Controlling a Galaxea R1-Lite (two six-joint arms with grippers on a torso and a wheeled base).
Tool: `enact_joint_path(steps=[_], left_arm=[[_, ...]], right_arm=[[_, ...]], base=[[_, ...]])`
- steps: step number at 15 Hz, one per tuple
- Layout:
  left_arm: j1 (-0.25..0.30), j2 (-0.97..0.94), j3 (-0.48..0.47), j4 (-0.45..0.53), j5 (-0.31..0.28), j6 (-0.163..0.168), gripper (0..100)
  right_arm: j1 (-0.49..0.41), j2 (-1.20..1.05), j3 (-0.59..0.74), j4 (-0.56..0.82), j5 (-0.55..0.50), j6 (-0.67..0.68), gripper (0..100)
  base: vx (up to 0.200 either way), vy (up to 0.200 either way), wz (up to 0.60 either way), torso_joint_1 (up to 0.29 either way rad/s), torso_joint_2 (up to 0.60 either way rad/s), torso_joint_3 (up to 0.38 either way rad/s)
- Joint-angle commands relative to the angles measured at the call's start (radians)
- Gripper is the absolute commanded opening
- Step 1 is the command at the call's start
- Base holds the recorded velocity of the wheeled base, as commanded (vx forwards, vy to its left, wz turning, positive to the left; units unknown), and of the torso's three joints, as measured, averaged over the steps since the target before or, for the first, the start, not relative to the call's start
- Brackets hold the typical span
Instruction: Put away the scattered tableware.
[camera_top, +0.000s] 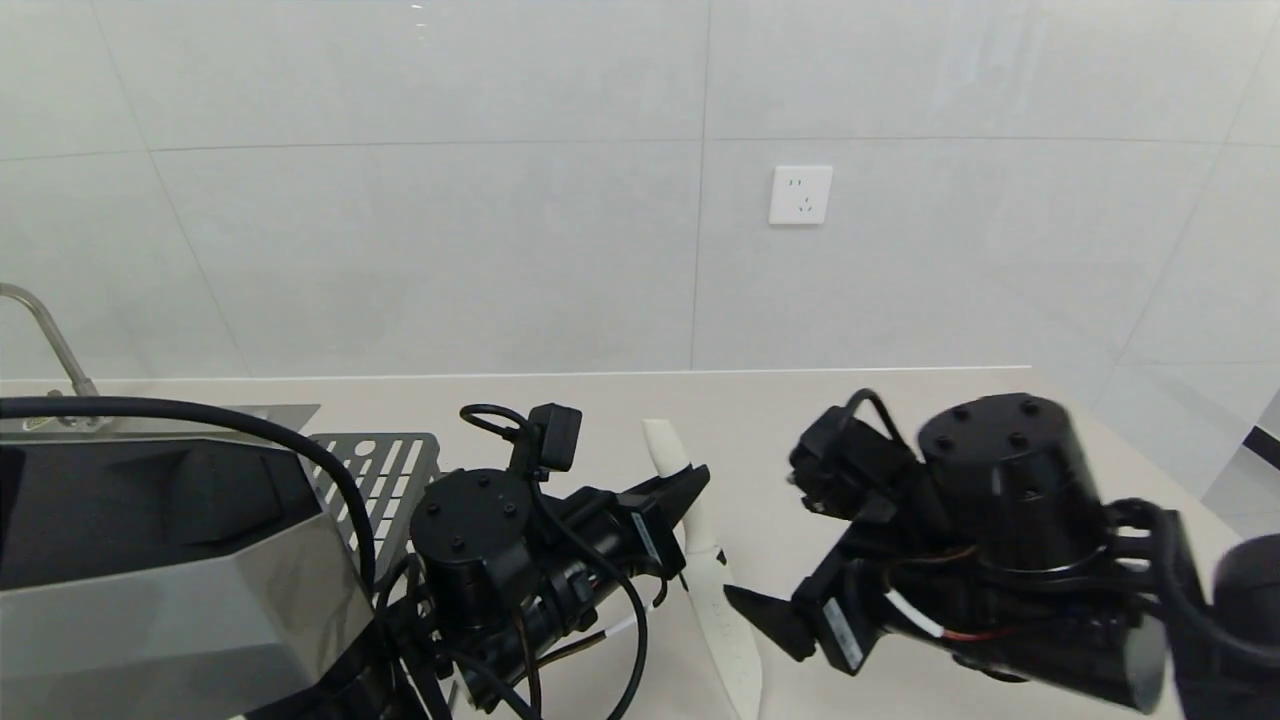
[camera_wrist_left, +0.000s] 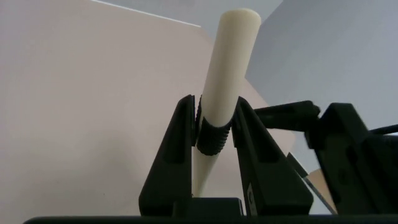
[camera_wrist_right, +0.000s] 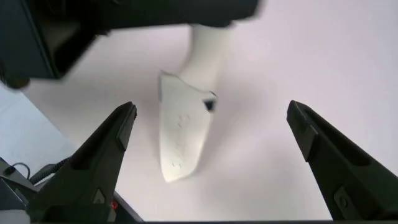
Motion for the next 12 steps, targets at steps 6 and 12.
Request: enact_joint_path(steps=[6, 12], left_arm=[[0.0, -0.114, -0.132, -0.002, 0.04, 0.02, 0], [-0.012, -0.365, -0.103, 0.058, 0.132, 0.03, 0]], right_arm=[[-0.215, -0.71, 0.318, 0.001, 0.047, 0.272, 100], [-0.522, -1.049, 0.445, 0.001, 0.047, 0.257, 100]], base=[[0.0, 0.0, 0.0, 0.0, 0.0, 0.0], [0.0, 0.0, 0.0, 0.0, 0.0, 0.0]])
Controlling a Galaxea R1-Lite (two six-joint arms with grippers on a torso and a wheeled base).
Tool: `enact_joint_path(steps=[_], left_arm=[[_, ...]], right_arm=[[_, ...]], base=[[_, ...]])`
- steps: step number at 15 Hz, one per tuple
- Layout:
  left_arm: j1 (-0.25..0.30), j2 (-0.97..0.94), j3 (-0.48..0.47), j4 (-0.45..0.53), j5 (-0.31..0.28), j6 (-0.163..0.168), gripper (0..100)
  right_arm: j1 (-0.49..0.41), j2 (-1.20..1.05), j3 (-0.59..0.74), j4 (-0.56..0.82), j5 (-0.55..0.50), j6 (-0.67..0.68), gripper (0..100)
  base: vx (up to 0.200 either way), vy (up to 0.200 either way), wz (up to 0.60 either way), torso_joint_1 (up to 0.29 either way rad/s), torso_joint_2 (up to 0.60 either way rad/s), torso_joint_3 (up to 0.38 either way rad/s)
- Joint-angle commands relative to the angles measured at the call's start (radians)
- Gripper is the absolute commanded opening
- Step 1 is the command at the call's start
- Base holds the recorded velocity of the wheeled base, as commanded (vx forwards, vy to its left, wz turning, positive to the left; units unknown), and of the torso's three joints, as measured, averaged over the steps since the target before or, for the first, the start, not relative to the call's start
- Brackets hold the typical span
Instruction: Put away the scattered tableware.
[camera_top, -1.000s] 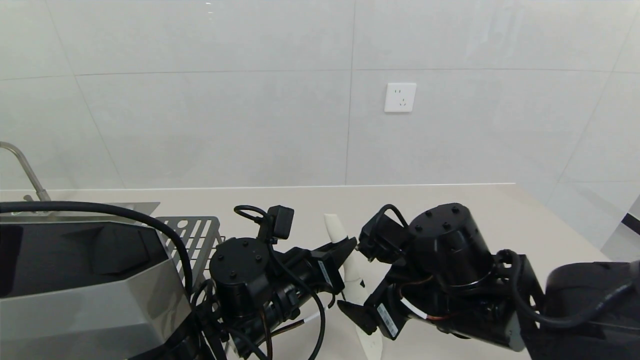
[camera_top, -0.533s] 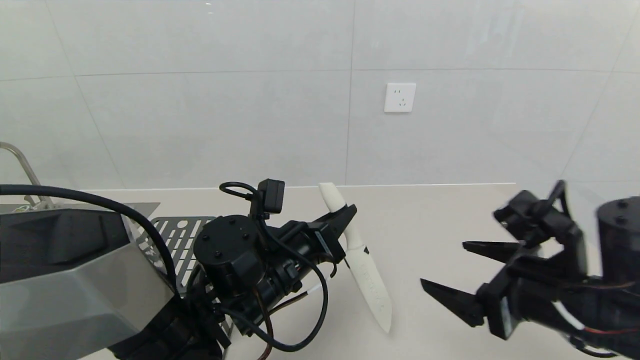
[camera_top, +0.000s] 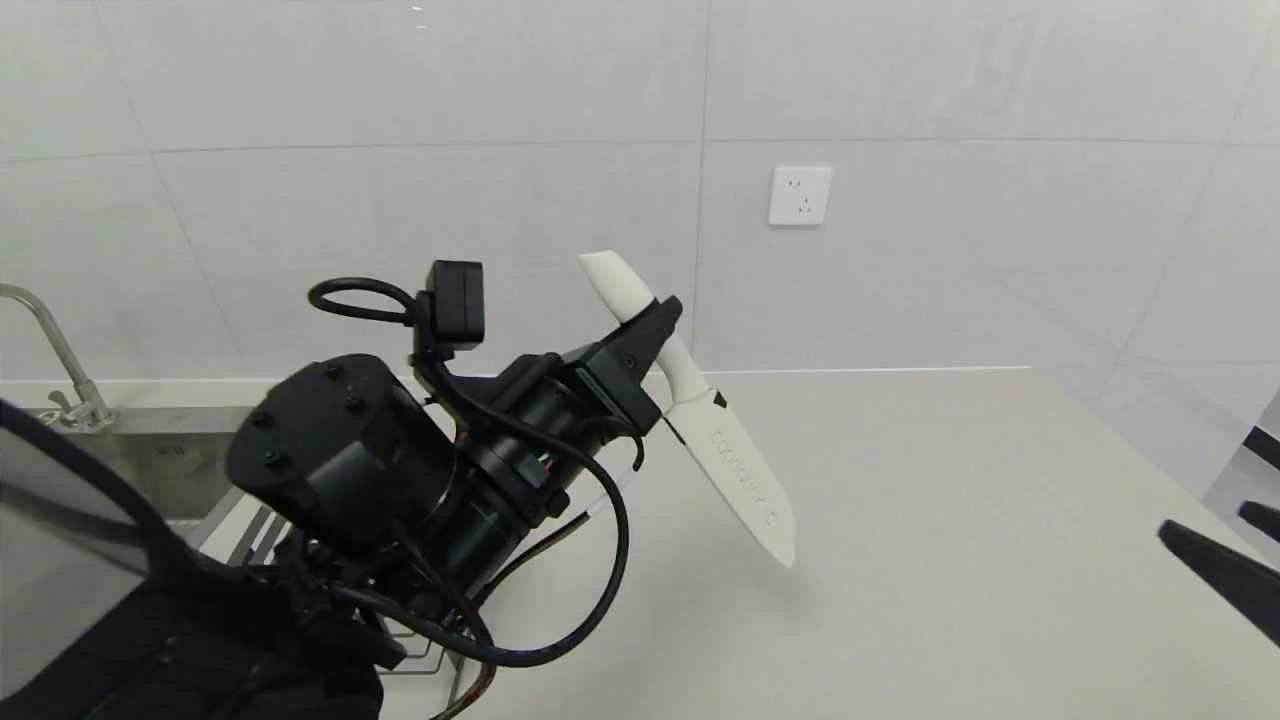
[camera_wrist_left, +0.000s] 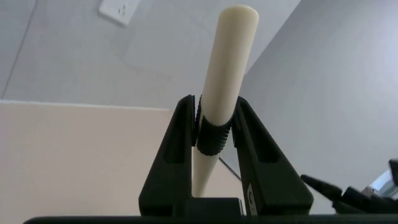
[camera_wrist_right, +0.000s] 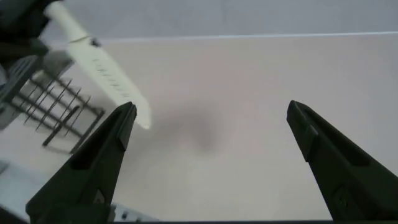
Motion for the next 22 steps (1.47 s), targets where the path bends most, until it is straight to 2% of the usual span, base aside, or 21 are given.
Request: enact_joint_path(steps=[1, 3, 4, 5, 7, 9, 11, 12, 13, 15, 16, 17, 18, 20, 22], left_arm=[[0.002, -0.199, 0.041, 0.043, 0.02, 0.017, 0], [0.014, -0.313, 0.109, 0.076, 0.021, 0.02, 0], [0.014, -0.342, 0.125, 0.087, 0.021, 0.022, 0], [0.057, -0.448, 0.178, 0.13, 0.023, 0.046, 0], [0.174, -0.623, 0.245, 0.187, 0.018, 0.12, 0], [0.261, -0.761, 0.3, 0.23, 0.015, 0.158, 0], [0.301, -0.883, 0.322, 0.274, -0.002, 0.207, 0], [0.302, -0.919, 0.32, 0.313, -0.063, 0.24, 0], [0.302, -0.925, 0.32, 0.342, -0.087, 0.257, 0], [0.302, -0.923, 0.322, 0.369, -0.089, 0.287, 0], [0.305, -0.92, 0.323, 0.371, -0.089, 0.318, 0], [0.345, -0.919, 0.323, 0.372, -0.089, 0.33, 0], [0.408, -0.908, 0.323, 0.368, -0.091, 0.365, 0], [0.436, -0.871, 0.32, 0.36, -0.092, 0.396, 0], [0.436, -0.761, 0.319, 0.311, -0.091, 0.402, 0]], right_arm=[[-0.156, -0.211, 0.073, -0.001, 0.005, -0.043, 100], [-0.282, -0.314, 0.105, 0.001, 0.072, -0.047, 100], [-0.303, -0.342, 0.116, 0.001, 0.078, -0.049, 100], [-0.348, -0.418, 0.149, 0.002, 0.087, -0.052, 100], [-0.359, -0.52, 0.206, 0.005, 0.143, -0.067, 100], [-0.38, -0.587, 0.258, 0.007, 0.152, -0.153, 100], [-0.429, -0.656, 0.26, 0.075, 0.173, -0.193, 100], [-0.432, -0.664, 0.26, 0.101, 0.173, -0.207, 100], [-0.434, -0.664, 0.26, 0.101, 0.17, -0.21, 100], [-0.434, -0.664, 0.26, 0.11, 0.132, -0.216, 100], [-0.434, -0.664, 0.26, 0.147, 0.086, -0.213, 100], [-0.434, -0.664, 0.26, 0.196, 0.066, -0.215, 100], [-0.434, -0.664, 0.26, 0.248, 0.064, -0.216, 100], [-0.432, -0.664, 0.26, 0.279, 0.06, -0.253, 100], [-0.432, -0.664, 0.26, 0.283, 0.02, -0.383, 100]], base=[[0.0, 0.0, 0.0, 0.0, 0.0, 0.0], [0.0, 0.0, 0.0, 0.0, 0.0, 0.0], [0.0, 0.0, 0.0, 0.0, 0.0, 0.0], [0.0, 0.0, 0.0, 0.0, 0.0, 0.0], [0.0, 0.0, 0.0, 0.0, 0.0, 0.0], [0.0, 0.0, 0.0, 0.0, 0.0, 0.0], [0.0, 0.0, 0.0, 0.0, 0.0, 0.0], [0.0, 0.0, 0.0, 0.0, 0.0, 0.0], [0.0, 0.0, 0.0, 0.0, 0.0, 0.0], [0.0, 0.0, 0.0, 0.0, 0.0, 0.0], [0.0, 0.0, 0.0, 0.0, 0.0, 0.0], [0.0, 0.0, 0.0, 0.0, 0.0, 0.0], [0.0, 0.0, 0.0, 0.0, 0.0, 0.0], [0.0, 0.0, 0.0, 0.0, 0.0, 0.0], [0.0, 0.0, 0.0, 0.0, 0.0, 0.0]])
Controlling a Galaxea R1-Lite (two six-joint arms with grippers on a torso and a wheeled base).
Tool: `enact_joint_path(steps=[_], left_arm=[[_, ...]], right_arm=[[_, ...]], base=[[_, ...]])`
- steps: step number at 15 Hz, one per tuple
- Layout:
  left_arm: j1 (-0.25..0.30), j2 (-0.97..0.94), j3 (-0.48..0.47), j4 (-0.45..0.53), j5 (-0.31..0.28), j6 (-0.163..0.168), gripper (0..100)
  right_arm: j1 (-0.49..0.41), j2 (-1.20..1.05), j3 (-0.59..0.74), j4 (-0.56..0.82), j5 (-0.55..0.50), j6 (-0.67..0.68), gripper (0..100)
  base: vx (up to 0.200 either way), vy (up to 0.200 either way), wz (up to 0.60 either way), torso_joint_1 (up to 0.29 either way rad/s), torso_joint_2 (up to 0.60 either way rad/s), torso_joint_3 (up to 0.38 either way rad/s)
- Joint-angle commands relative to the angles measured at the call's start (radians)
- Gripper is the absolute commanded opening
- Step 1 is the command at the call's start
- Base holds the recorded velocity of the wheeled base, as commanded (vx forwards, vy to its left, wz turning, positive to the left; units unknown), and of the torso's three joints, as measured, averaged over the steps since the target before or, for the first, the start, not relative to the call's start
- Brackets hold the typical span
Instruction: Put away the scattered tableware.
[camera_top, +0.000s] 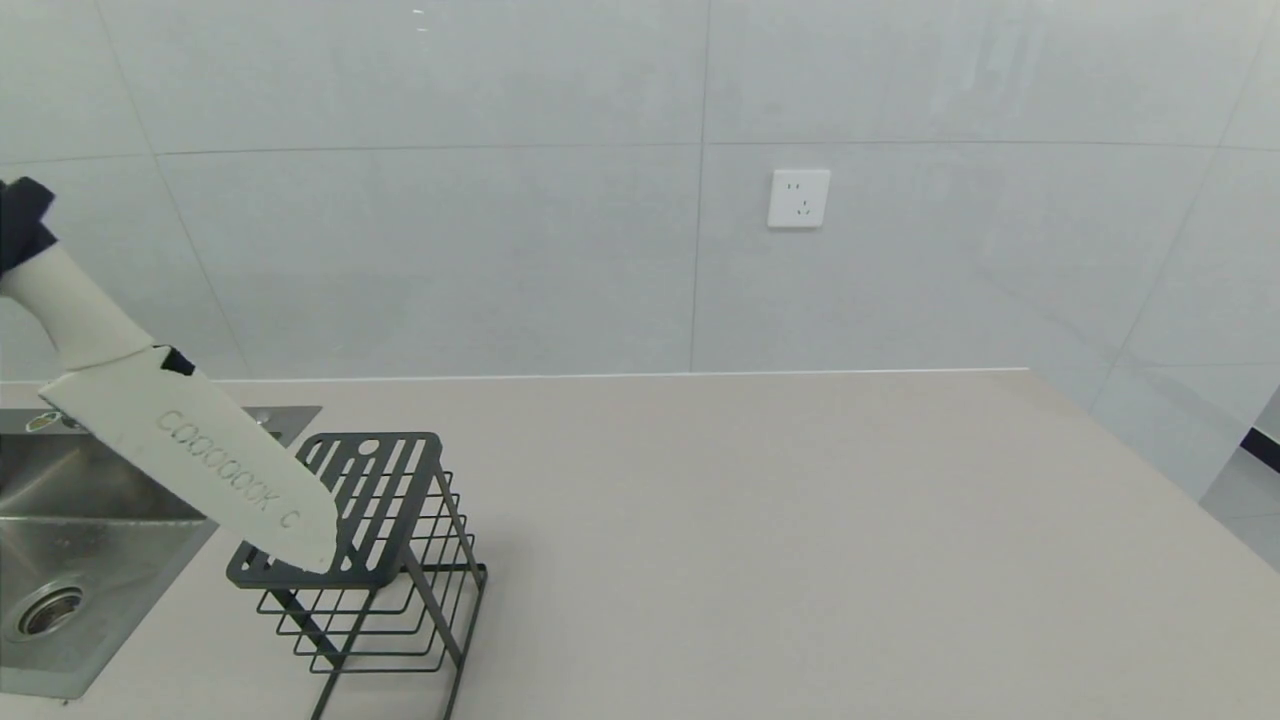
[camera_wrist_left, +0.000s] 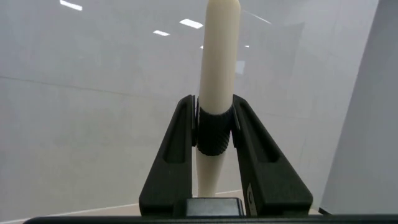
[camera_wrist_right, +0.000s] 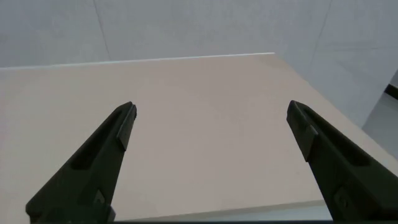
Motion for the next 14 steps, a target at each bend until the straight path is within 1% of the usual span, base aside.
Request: enact_joint_path(steps=[1, 2, 3, 5, 6, 7, 8, 9, 10, 11, 12, 13, 14], left_arm=[[0.009, 0.138, -0.003, -0.058, 0.0, 0.008, 0], [0.011, 0.199, -0.003, -0.114, 0.0, 0.008, 0], [0.011, 0.269, -0.006, -0.155, 0.0, 0.008, 0], [0.014, 0.316, -0.028, -0.17, 0.0, 0.017, 0], [0.021, 0.336, -0.066, -0.17, 0.003, 0.075, 0], [0.027, 0.341, -0.097, -0.17, 0.005, 0.111, 0], [0.027, 0.342, -0.12, -0.17, 0.006, 0.126, 0], [0.026, 0.342, -0.129, -0.17, 0.006, 0.131, 0], [0.0, 0.344, -0.164, -0.183, 0.006, 0.146, 0], [-0.017, 0.344, -0.203, -0.184, 0.006, 0.15, 0], [-0.046, 0.351, -0.298, -0.169, 0.002, 0.177, 0], [-0.075, 0.356, -0.33, -0.144, 0.003, 0.209, 0], [-0.104, 0.354, -0.331, -0.103, 0.013, 0.224, 0]], right_arm=[[0.001, 0.006, 0.0, 0.002, -0.006, -0.052, 100], [-0.001, 0.006, 0.0, 0.004, 0.019, -0.062, 100], [-0.001, 0.006, 0.0, 0.004, 0.02, -0.062, 100], [-0.001, 0.006, 0.0, 0.004, 0.02, -0.061, 100], [-0.001, 0.006, 0.0, 0.004, 0.02, -0.061, 100], [-0.001, 0.006, 0.0, 0.004, 0.02, -0.062, 100], [-0.001, 0.006, 0.0, 0.004, 0.02, -0.062, 100], [-0.001, 0.006, 0.0, 0.004, 0.019, -0.061, 100], [-0.001, 0.006, 0.0, 0.004, 0.02, -0.061, 100], [-0.001, 0.006, 0.0, 0.004, 0.02, -0.062, 100], [-0.001, 0.006, 0.0, 0.004, 0.02, -0.062, 100], [-0.001, 0.006, 0.0, 0.004, 0.02, -0.064, 100], [-0.001, 0.006, 0.0, 0.004, 0.02, -0.064, 100]], base=[[0.0, 0.0, 0.0, 0.0, 0.0, 0.0], [0.0, 0.0, 0.0, 0.0, 0.0, 0.0], [0.0, 0.0, 0.0, 0.0, 0.0, 0.0], [0.0, 0.0, 0.0, 0.0, 0.0, 0.0], [0.0, 0.0, 0.0, 0.0, 0.0, 0.0], [0.0, 0.0, 0.0, 0.0, 0.0, 0.0], [0.0, 0.0, 0.0, 0.0, 0.0, 0.0], [0.0, 0.0, 0.0, 0.0, 0.0, 0.0], [0.0, 0.0, 0.0, 0.0, 0.0, 0.0], [0.0, 0.0, 0.0, 0.0, 0.0, 0.0], [0.0, 0.0, 0.0, 0.0, 0.0, 0.0], [0.0, 0.0, 0.0, 0.0, 0.0, 0.0], [0.0, 0.0, 0.0, 0.0, 0.0, 0.0]])
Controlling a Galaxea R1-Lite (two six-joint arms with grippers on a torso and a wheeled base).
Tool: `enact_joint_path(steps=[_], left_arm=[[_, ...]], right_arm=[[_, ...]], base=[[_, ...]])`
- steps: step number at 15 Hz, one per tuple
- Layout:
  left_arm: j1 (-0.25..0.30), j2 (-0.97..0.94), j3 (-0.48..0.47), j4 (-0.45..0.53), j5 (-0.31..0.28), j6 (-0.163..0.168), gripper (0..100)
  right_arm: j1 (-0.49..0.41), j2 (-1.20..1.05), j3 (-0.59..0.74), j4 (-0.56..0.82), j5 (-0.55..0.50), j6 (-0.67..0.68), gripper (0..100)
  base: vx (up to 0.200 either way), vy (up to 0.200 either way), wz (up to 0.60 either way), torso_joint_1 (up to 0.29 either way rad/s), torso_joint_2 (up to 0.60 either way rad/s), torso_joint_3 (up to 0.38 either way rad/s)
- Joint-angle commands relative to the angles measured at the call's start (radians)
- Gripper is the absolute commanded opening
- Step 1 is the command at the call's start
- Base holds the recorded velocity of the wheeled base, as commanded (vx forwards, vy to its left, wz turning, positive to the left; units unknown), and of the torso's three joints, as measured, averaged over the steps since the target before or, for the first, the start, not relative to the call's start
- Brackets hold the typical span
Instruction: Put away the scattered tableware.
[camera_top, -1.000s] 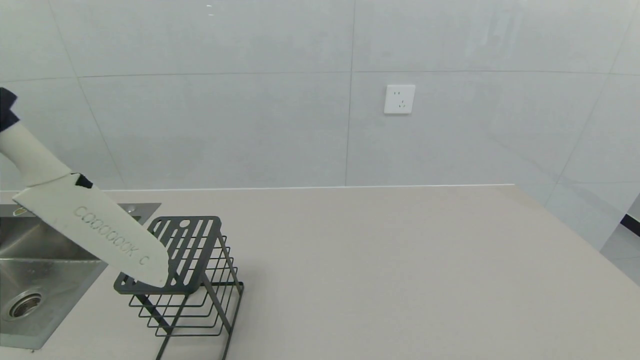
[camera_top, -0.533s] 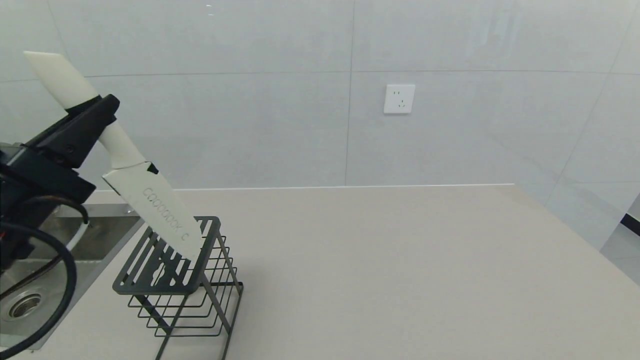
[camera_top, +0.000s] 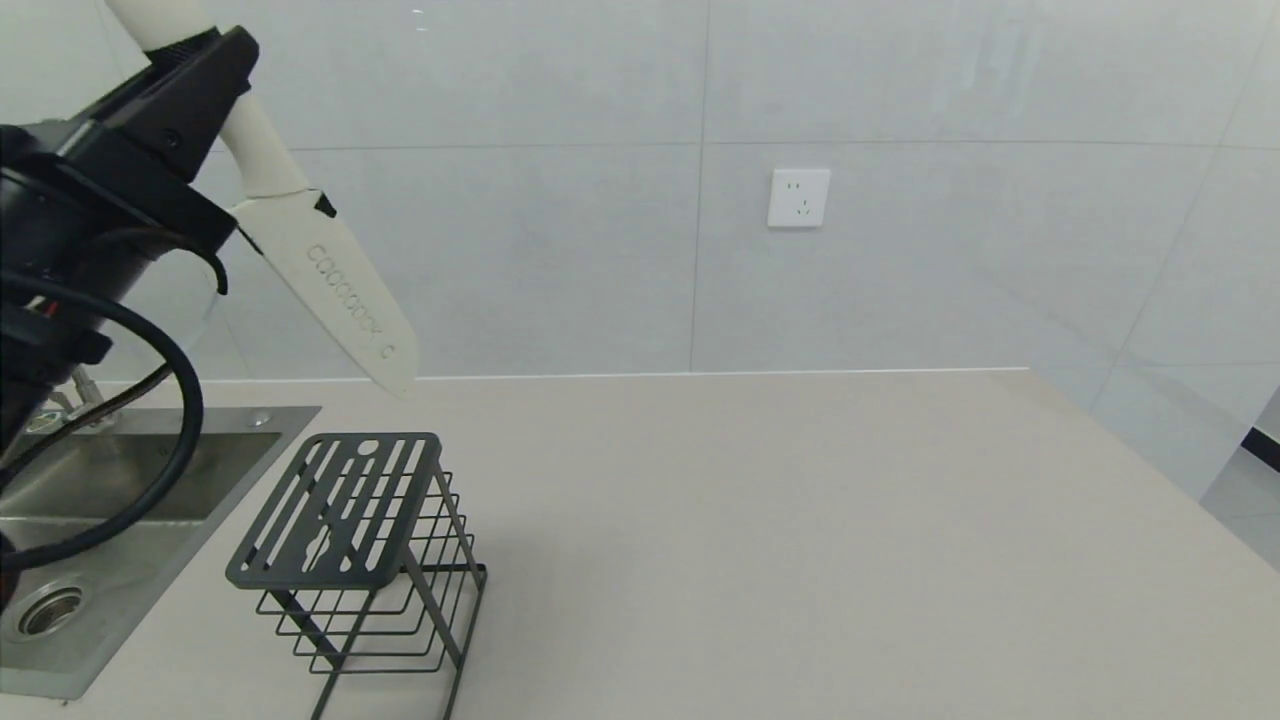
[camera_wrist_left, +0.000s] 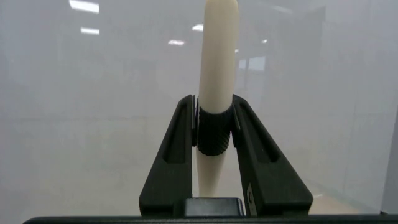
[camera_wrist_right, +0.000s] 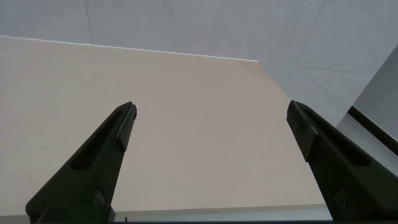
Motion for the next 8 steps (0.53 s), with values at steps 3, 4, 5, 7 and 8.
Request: enact_joint_path(steps=[3, 4, 5, 7, 8], left_arm=[[-0.05, 0.011, -0.04, 0.155, 0.113, 0.031, 0], [-0.069, 0.011, -0.041, 0.202, 0.137, 0.061, 0], [-0.104, 0.011, -0.044, 0.216, 0.162, 0.072, 0], [-0.253, 0.011, -0.056, 0.221, 0.323, 0.084, 0], [-0.333, 0.01, -0.063, 0.218, 0.418, 0.095, 0]], right_arm=[[0.0, 0.006, 0.0, -0.001, 0.003, -0.005, 100], [0.0, 0.006, 0.0, -0.001, 0.014, -0.014, 100], [0.0, 0.006, 0.0, -0.001, 0.015, -0.014, 100], [0.001, 0.006, 0.0, -0.001, 0.015, -0.013, 100], [0.0, 0.006, 0.0, -0.002, 0.015, -0.006, 100]], base=[[0.0, 0.0, 0.0, 0.0, 0.0, 0.0], [0.0, 0.0, 0.0, 0.0, 0.0, 0.0], [0.0, 0.0, 0.0, 0.0, 0.0, 0.0], [0.0, 0.0, 0.0, 0.0, 0.0, 0.0], [0.0, 0.0, 0.0, 0.0, 0.0, 0.0]])
